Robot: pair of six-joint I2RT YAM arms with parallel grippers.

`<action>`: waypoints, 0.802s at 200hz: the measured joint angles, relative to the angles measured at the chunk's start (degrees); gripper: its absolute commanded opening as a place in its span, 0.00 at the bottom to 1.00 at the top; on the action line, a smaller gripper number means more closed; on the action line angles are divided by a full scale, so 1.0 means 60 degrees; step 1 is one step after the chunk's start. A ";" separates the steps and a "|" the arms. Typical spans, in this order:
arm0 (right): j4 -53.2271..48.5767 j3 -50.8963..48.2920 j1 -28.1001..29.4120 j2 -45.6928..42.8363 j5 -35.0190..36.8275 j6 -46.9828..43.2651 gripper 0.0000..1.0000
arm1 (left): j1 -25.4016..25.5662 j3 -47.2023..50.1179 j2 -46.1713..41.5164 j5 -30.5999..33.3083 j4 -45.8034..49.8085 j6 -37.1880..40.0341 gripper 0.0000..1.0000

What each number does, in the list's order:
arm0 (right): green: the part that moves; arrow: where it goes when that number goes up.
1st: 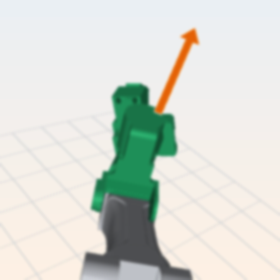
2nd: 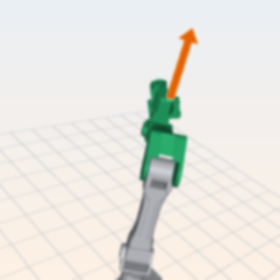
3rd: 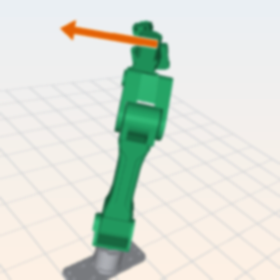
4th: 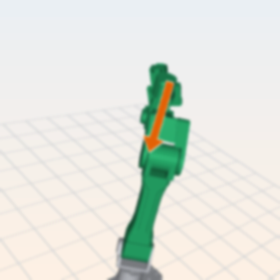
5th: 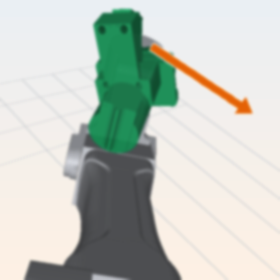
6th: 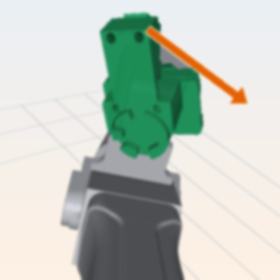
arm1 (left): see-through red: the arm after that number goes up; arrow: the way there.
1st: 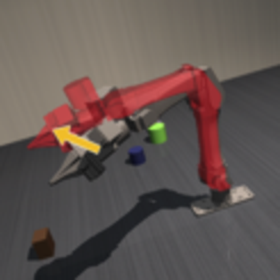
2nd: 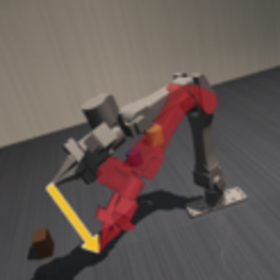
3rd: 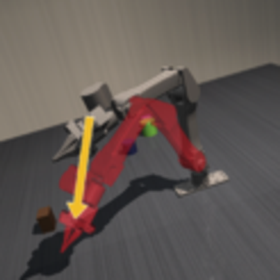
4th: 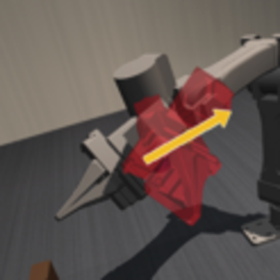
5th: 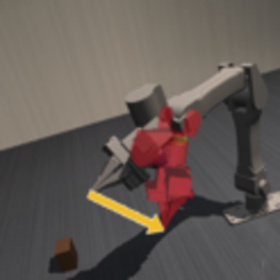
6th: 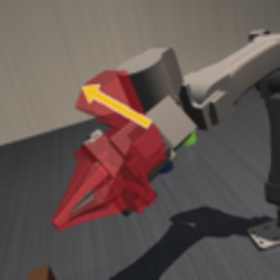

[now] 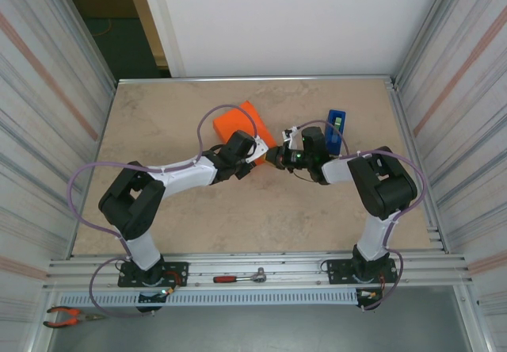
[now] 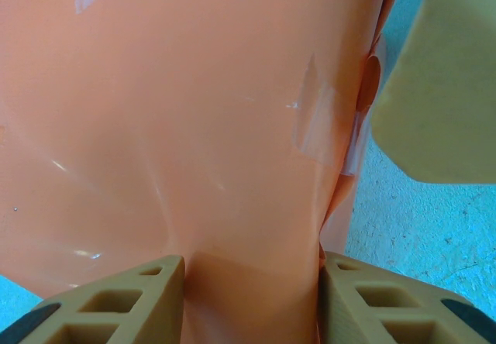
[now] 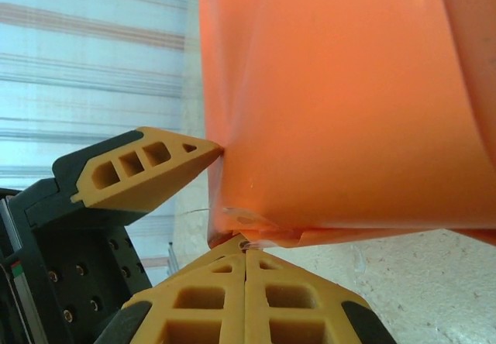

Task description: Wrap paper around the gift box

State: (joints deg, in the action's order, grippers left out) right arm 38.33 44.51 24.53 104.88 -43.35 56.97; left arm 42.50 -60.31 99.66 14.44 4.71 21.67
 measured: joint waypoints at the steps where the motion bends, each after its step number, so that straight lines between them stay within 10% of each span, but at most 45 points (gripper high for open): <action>1: -0.0004 0.0000 0.0000 0.0004 0.0000 0.0000 0.00 | 0.0000 0.0000 0.0000 0.0000 0.0000 0.0000 0.45; 160: 0.0823 -0.0590 -0.0120 0.0182 0.0007 0.0441 0.00 | -0.0004 0.0000 0.0000 -0.0007 0.0000 0.0000 0.45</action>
State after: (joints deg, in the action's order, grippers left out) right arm 43.27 40.97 23.81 105.97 -43.31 59.61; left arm 42.48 -60.31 99.66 14.39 4.71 21.67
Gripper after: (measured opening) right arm 0.042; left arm 0.447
